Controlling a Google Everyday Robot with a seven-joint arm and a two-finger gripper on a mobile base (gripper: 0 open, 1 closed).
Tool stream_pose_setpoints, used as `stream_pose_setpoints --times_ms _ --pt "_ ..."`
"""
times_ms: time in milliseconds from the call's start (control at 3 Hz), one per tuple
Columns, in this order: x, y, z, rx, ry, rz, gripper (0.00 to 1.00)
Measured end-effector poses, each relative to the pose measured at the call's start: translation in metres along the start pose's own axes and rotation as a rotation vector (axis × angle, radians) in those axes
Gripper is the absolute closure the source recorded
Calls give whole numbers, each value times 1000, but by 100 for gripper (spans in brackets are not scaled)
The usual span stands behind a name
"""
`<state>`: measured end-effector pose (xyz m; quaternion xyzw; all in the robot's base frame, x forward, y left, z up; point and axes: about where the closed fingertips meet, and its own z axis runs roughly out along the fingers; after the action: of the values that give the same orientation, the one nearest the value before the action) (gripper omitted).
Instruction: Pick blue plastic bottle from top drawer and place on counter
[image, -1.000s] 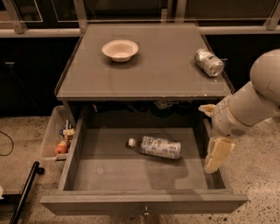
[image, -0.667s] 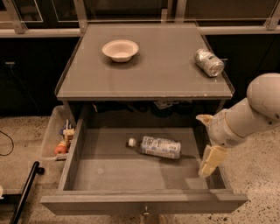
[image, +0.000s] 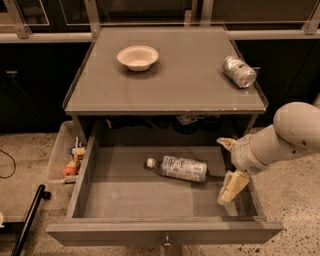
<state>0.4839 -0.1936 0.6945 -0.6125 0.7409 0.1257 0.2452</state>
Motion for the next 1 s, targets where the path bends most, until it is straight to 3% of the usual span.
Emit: stream_pose_setpoints --times_ms 333,1000 --pt "0 0 0 0 0 0 0" --pt "-6 -25 43 21 -121 -2 0"
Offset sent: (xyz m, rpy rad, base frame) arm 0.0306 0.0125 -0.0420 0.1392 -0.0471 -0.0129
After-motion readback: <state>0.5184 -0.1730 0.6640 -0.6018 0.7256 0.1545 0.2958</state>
